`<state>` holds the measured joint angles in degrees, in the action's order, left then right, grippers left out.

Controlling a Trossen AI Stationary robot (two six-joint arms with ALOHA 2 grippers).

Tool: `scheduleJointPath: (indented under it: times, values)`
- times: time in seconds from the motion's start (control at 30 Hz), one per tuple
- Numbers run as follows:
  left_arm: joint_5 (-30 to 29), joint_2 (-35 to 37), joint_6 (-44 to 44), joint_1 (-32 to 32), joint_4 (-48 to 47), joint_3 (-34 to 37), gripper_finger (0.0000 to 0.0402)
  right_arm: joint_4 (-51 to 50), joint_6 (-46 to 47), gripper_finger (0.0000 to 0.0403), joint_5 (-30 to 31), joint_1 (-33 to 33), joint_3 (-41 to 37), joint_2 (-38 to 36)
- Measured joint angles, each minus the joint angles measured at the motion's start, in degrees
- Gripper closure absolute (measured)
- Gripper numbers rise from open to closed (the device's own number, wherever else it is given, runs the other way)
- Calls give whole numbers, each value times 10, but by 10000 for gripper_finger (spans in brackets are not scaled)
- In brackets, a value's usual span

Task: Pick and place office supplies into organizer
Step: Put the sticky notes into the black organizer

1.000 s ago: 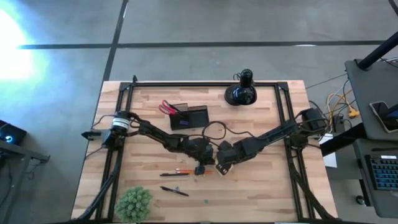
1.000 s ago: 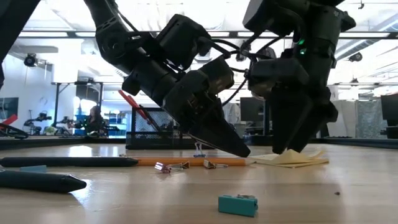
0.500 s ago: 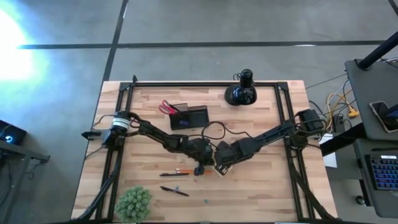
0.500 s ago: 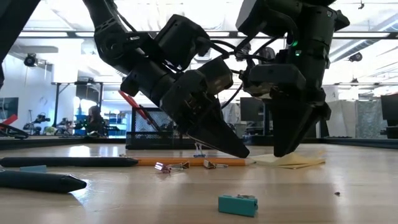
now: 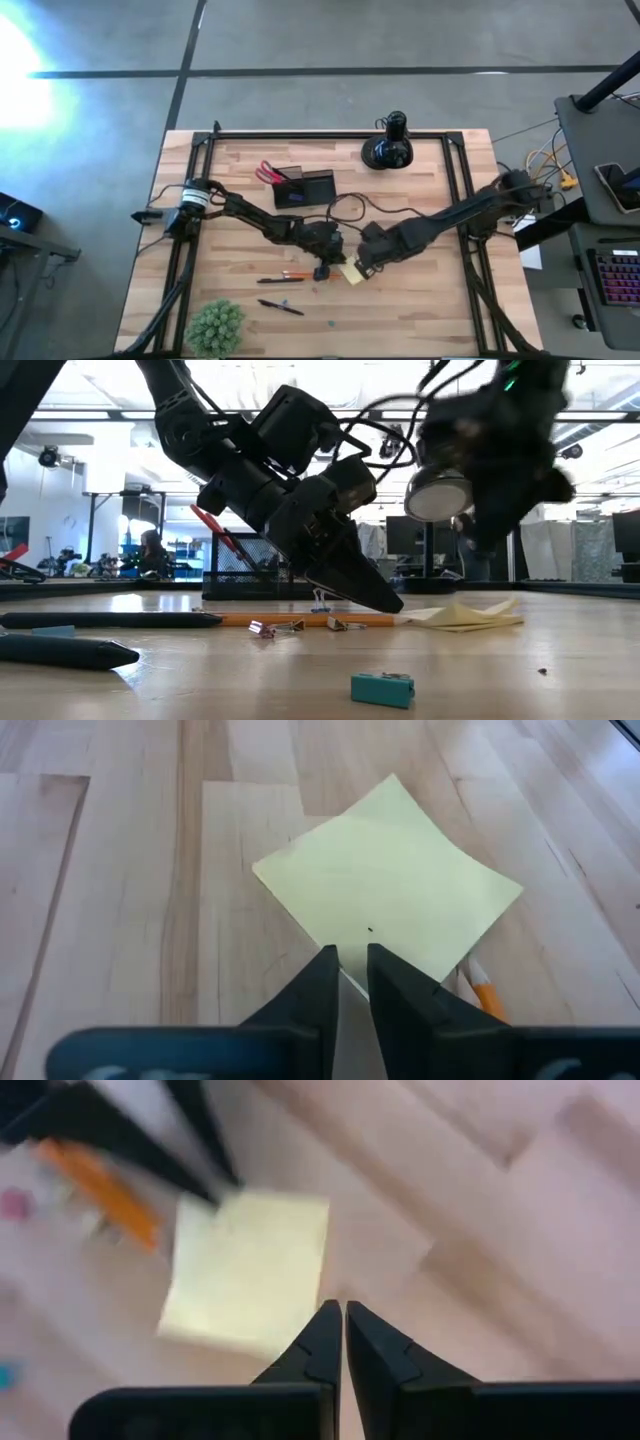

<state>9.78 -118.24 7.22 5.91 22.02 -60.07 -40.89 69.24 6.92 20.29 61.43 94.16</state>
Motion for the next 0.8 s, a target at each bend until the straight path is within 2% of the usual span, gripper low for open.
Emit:
scheduleJointPath:
  times: [0.1,0.23,0.43,0.8]
  values:
    - [1,0,0,0,0,1,362,-8,51,390,-32,28,-1,-19]
    - [1,-1,0,0,2,1,362,14,95,390,-67,59,-3,2]
    - [2,-4,0,0,7,2,362,83,86,390,-83,56,8,60]
    - [2,-5,14,0,15,2,362,70,33,390,-111,53,61,134]
